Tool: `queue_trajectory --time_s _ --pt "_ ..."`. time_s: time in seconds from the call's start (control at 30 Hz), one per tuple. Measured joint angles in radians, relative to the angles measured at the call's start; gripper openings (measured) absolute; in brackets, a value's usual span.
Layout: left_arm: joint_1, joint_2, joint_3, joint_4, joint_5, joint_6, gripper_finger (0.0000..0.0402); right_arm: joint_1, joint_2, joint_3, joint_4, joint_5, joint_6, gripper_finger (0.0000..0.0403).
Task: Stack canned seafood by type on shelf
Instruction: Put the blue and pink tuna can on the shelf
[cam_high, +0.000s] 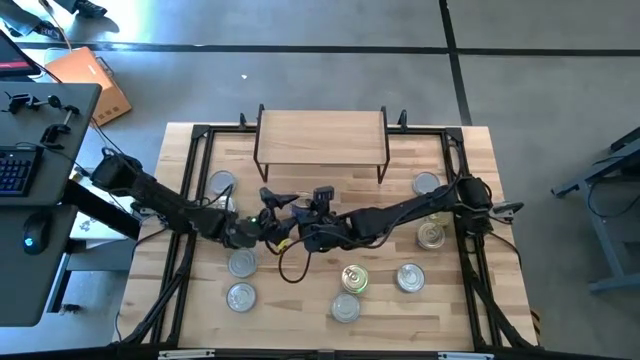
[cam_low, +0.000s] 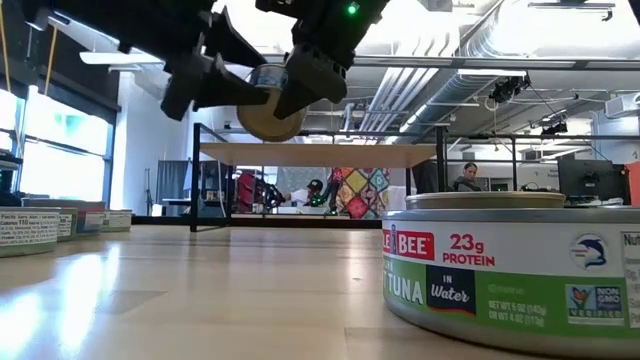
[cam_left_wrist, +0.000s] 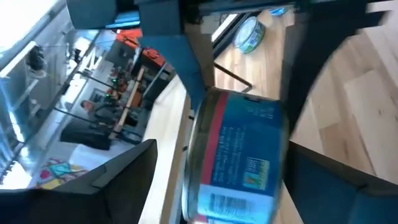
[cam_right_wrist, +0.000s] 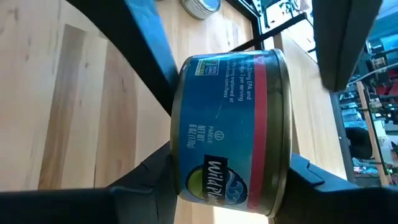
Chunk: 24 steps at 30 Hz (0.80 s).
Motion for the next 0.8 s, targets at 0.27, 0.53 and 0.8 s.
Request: queue_trajectory --time_s 0.27,0.53,0.8 --pt "0.039 -0.002 0.001 -0.033 0.123 -0.035 0.0212 0.000 0.000 -0.001 0.002 -0.010 -0.021 0.0170" --pt "0.050 -0.003 0.002 -0.089 0.171 -0.081 0.0176 -0.003 0.002 -0.003 -0.007 -0.074 -0.017 0.0170" --pt "-0.016 -0.004 0.000 -0.118 0.104 -0.118 0.0176 -0.001 -0.010 0.003 -0.068 -0.118 0.046 0.0287"
